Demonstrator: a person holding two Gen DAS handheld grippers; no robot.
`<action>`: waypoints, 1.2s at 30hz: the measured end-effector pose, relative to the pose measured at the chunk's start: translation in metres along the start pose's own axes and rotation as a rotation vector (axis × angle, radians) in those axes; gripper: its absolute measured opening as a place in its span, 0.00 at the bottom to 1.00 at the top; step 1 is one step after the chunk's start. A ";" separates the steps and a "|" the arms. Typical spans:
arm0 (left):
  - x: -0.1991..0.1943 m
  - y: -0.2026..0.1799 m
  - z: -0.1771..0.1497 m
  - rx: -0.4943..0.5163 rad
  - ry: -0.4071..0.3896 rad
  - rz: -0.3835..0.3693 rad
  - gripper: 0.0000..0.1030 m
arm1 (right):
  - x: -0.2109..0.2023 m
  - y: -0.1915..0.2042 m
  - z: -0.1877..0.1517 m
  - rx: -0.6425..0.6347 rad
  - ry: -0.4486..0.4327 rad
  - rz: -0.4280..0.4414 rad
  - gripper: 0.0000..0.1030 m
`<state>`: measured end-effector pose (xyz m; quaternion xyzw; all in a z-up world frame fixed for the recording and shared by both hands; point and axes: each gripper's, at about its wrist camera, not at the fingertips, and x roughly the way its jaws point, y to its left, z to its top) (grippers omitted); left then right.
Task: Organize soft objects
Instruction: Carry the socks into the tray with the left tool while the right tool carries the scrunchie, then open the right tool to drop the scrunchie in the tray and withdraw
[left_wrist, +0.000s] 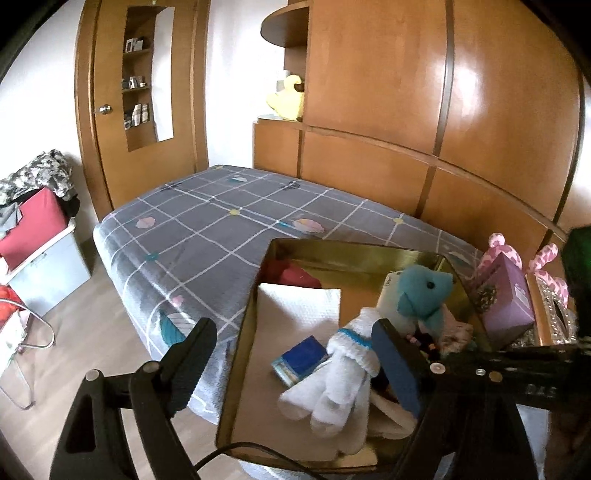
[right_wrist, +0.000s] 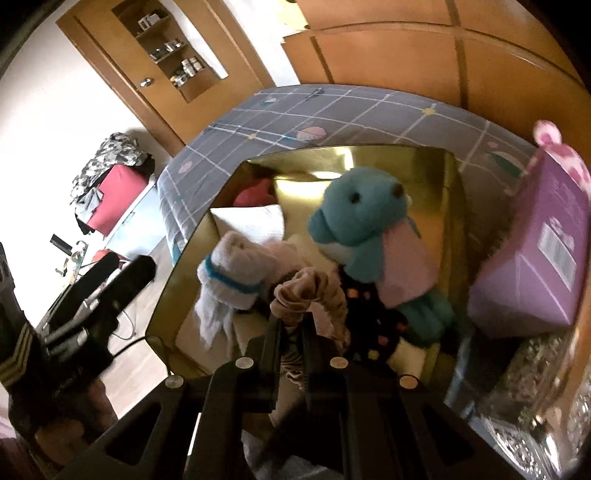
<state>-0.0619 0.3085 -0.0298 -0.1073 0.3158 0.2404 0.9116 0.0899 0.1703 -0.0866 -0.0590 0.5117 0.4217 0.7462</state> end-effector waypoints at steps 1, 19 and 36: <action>-0.001 0.002 0.000 -0.002 0.001 0.004 0.84 | -0.004 -0.001 -0.002 -0.001 -0.006 -0.007 0.08; -0.005 0.021 -0.008 -0.048 0.042 0.026 0.84 | 0.039 0.012 -0.001 -0.082 0.064 -0.104 0.08; -0.013 -0.003 -0.013 -0.004 0.030 0.010 1.00 | 0.032 0.015 0.003 -0.066 -0.034 -0.189 0.35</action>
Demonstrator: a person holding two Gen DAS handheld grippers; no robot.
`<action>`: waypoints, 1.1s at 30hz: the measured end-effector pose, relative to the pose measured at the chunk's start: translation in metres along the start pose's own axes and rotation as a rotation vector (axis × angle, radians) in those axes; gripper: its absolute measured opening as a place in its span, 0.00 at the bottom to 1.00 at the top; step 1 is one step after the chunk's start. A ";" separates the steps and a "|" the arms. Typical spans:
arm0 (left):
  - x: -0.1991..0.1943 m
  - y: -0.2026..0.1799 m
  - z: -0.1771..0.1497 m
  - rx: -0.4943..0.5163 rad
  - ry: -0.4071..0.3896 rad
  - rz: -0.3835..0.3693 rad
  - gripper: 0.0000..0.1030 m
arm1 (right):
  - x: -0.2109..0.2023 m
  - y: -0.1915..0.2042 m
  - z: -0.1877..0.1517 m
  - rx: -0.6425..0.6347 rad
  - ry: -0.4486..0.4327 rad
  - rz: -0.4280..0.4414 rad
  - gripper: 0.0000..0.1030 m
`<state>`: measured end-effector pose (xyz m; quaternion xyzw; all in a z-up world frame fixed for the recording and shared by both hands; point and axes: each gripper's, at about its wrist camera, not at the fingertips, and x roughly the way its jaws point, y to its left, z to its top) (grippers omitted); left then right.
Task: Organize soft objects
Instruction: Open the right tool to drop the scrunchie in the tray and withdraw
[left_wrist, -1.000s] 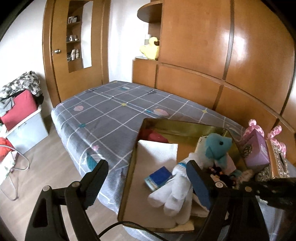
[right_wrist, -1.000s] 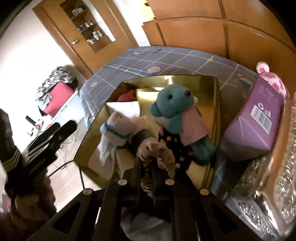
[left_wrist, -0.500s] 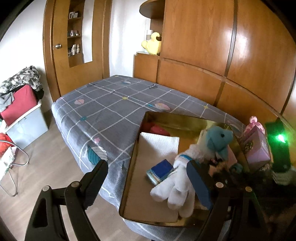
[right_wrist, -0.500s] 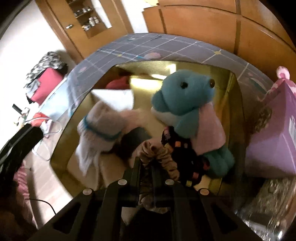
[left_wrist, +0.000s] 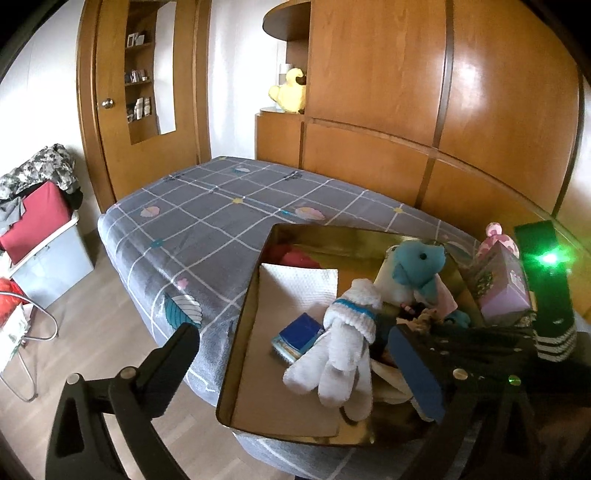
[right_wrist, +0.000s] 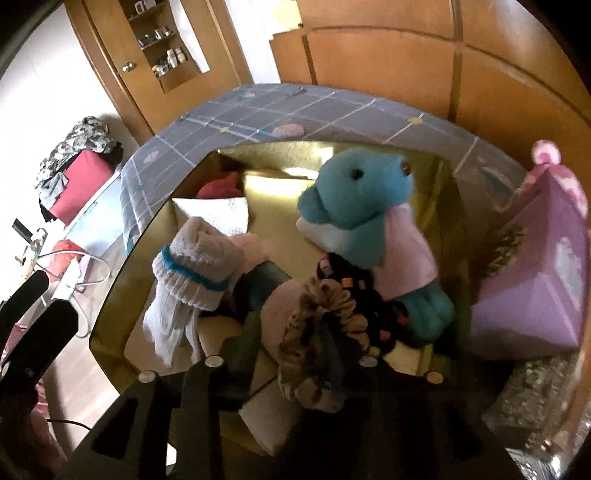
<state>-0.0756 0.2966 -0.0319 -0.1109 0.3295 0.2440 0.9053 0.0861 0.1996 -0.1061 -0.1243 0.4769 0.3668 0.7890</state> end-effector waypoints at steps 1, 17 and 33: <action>-0.001 -0.001 0.000 0.001 -0.005 0.000 1.00 | -0.004 0.000 -0.001 -0.003 -0.012 -0.007 0.36; -0.015 -0.024 -0.004 0.030 -0.006 -0.002 1.00 | -0.068 -0.011 -0.023 0.047 -0.194 -0.148 0.42; -0.038 -0.049 -0.014 0.039 -0.053 -0.024 1.00 | -0.124 -0.009 -0.072 0.081 -0.367 -0.340 0.44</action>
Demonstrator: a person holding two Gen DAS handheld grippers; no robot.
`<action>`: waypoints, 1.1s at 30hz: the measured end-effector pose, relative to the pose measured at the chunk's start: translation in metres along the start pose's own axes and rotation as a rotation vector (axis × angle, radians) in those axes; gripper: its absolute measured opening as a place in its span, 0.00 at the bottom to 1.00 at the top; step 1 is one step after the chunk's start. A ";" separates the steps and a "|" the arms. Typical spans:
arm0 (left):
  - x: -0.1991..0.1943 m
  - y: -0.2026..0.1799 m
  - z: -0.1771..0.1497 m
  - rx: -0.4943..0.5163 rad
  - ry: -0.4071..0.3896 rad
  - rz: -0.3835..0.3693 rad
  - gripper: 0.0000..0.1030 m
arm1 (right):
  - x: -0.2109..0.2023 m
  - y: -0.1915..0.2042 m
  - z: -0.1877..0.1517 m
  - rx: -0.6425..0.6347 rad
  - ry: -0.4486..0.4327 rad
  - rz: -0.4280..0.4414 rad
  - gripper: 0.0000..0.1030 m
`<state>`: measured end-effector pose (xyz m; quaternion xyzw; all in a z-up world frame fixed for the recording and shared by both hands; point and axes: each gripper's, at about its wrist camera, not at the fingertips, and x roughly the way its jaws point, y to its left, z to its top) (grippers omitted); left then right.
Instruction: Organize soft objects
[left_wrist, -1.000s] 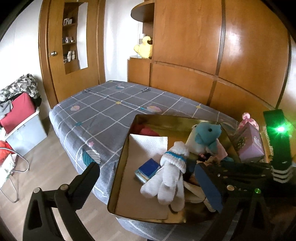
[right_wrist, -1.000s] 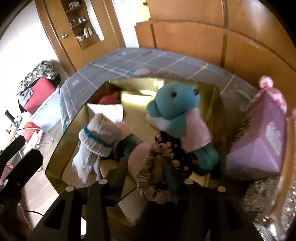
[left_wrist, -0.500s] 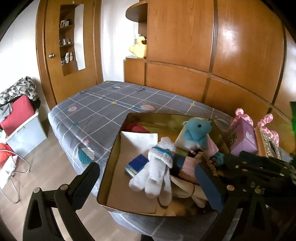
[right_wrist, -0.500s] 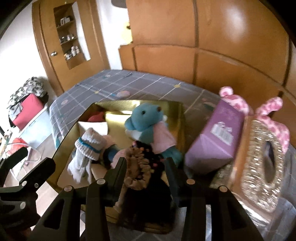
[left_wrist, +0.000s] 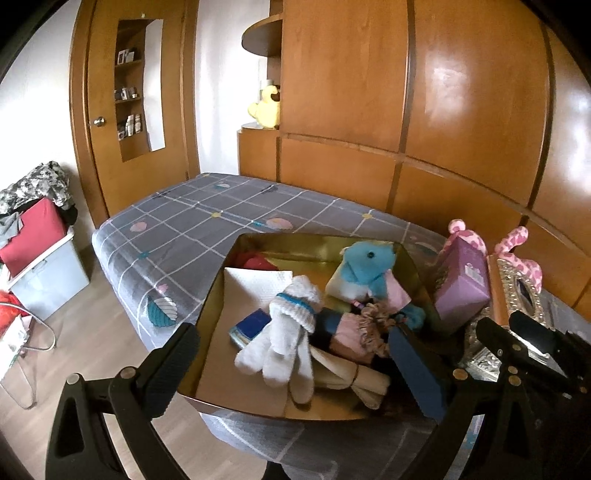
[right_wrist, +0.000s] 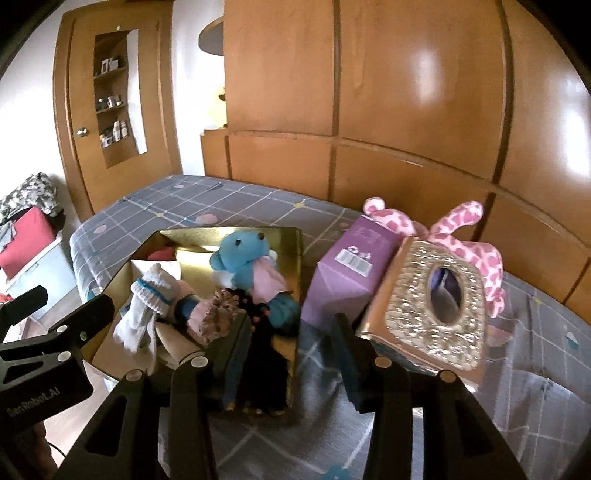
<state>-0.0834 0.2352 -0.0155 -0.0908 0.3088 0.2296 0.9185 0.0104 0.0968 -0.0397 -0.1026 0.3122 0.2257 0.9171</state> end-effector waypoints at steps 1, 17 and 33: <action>-0.002 -0.001 0.000 0.000 -0.004 -0.003 1.00 | -0.002 -0.001 -0.001 0.003 -0.004 -0.003 0.44; -0.009 -0.003 0.000 -0.012 -0.017 -0.003 1.00 | -0.010 0.001 -0.001 0.001 -0.026 -0.015 0.44; -0.008 -0.002 0.000 -0.011 -0.009 0.002 0.99 | -0.008 0.003 -0.001 -0.005 -0.022 -0.011 0.44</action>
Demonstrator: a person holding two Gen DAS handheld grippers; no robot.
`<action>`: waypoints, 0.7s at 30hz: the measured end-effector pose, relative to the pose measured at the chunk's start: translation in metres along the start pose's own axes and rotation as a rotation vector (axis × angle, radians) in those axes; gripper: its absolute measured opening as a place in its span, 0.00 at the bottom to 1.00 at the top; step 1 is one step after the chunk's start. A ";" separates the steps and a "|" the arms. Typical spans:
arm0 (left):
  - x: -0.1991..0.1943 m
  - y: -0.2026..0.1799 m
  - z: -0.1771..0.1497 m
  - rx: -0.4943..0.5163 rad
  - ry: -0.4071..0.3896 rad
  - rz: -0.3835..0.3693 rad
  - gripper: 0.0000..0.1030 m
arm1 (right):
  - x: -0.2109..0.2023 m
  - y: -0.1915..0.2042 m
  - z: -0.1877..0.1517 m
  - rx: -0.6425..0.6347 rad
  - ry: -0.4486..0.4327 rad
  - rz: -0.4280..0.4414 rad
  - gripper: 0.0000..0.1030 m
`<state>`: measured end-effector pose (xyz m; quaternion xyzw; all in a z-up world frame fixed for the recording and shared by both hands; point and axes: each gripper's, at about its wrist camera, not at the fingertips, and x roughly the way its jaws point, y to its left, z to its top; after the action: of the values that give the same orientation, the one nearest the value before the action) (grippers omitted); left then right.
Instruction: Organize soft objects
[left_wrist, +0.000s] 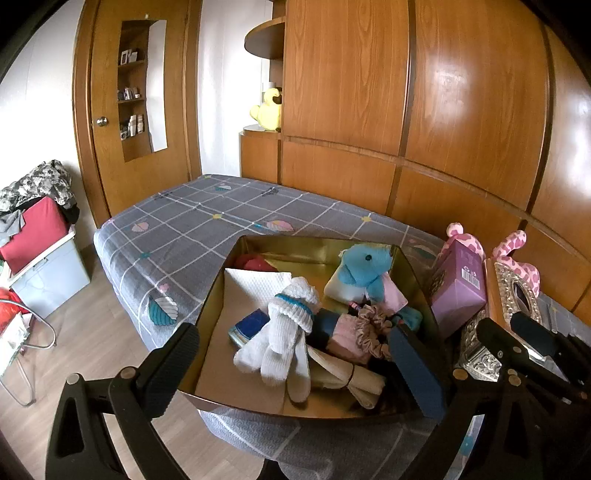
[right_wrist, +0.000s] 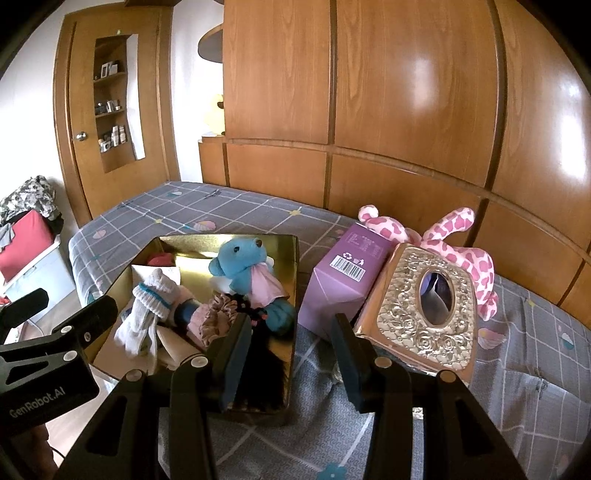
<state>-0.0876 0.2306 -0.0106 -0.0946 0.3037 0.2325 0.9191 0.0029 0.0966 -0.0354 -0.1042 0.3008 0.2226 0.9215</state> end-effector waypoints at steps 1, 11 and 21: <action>0.000 0.000 0.000 0.001 0.000 0.001 0.99 | 0.000 0.000 0.000 0.000 0.000 0.000 0.44; 0.001 0.000 -0.001 0.004 0.007 -0.002 1.00 | 0.000 -0.001 -0.001 0.007 0.002 0.002 0.44; 0.001 -0.002 -0.002 0.007 0.010 -0.004 1.00 | 0.000 -0.002 -0.001 0.010 0.002 0.000 0.44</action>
<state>-0.0868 0.2290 -0.0127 -0.0933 0.3087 0.2295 0.9184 0.0031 0.0949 -0.0364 -0.0999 0.3030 0.2211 0.9216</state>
